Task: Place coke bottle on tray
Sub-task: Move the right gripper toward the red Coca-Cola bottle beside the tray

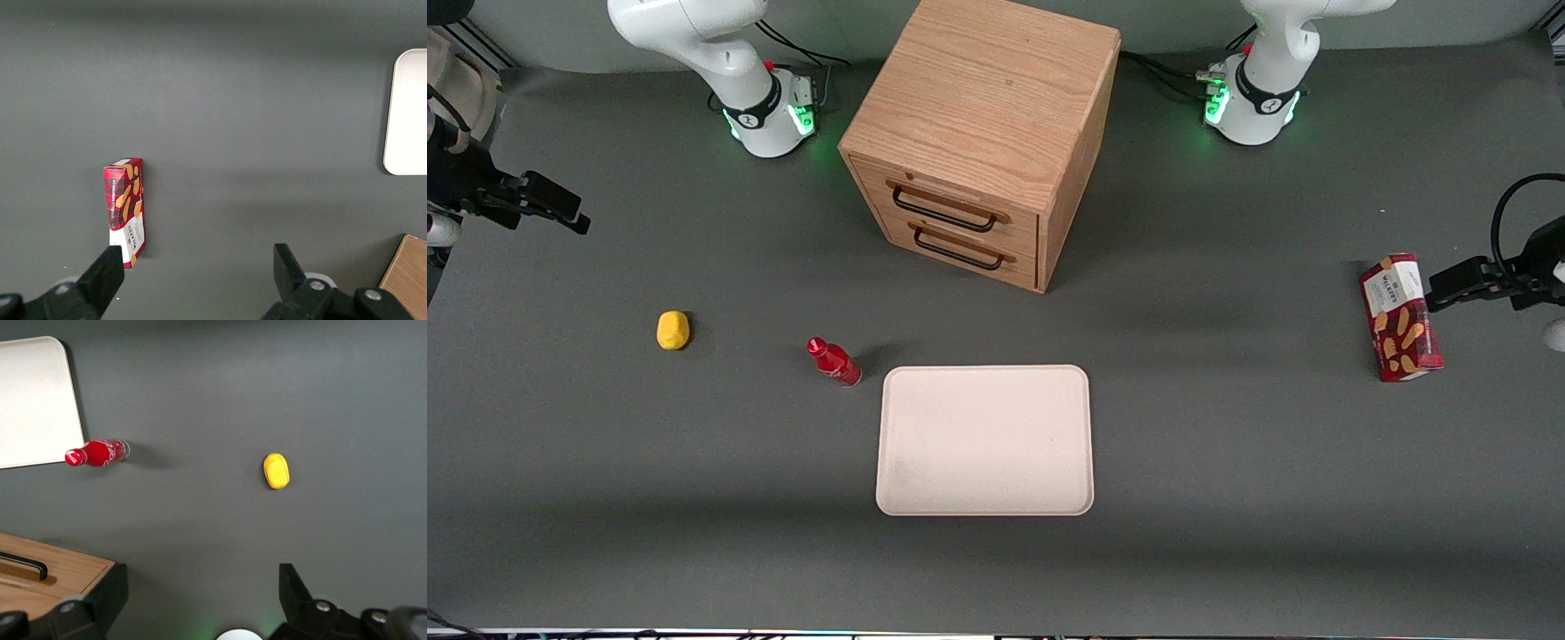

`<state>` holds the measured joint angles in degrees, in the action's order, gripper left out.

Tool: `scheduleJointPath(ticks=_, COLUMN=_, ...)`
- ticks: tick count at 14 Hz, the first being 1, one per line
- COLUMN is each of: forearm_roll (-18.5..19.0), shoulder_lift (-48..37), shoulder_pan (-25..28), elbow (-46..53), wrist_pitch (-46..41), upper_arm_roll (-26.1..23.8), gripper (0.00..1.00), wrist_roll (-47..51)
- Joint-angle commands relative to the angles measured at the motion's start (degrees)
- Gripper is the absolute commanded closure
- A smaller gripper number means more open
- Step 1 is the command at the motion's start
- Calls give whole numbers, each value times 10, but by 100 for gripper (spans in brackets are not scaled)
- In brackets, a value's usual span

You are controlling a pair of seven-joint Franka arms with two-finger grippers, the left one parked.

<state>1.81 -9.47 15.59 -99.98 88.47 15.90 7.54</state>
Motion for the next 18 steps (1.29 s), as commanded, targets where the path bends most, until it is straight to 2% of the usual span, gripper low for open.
scheduleJointPath(ticks=1, forearm_roll=0, shoulder_lift=9, shoulder_pan=1, elbow=19, wrist_pitch=-21, upper_arm_roll=-2, gripper=0, wrist_roll=1)
scheduleJointPath(ticks=4, forearm_roll=-4, shoulder_lift=35, shoulder_pan=4, elbow=34, wrist_pitch=-21, upper_arm_roll=-7, gripper=0, wrist_roll=34)
scheduleJointPath(ticks=7, forearm_roll=-5, shoulder_lift=87, shoulder_pan=12, elbow=57, wrist_pitch=-9, upper_arm_roll=-69, gripper=0, wrist_roll=61)
scheduleJointPath(ticks=11, forearm_roll=-55, shoulder_lift=158, shoulder_pan=14, elbow=58, wrist_pitch=100, upper_arm_roll=-127, gripper=0, wrist_roll=99)
scheduleJointPath(ticks=15, forearm_roll=-55, shoulder_lift=244, shoulder_pan=15, elbow=52, wrist_pitch=194, upper_arm_roll=-161, gripper=0, wrist_roll=111)
scheduleJointPath(ticks=18, forearm_roll=-49, shoulder_lift=285, shoulder_pan=26, elbow=24, wrist_pitch=250, upper_arm_roll=-166, gripper=0, wrist_roll=130)
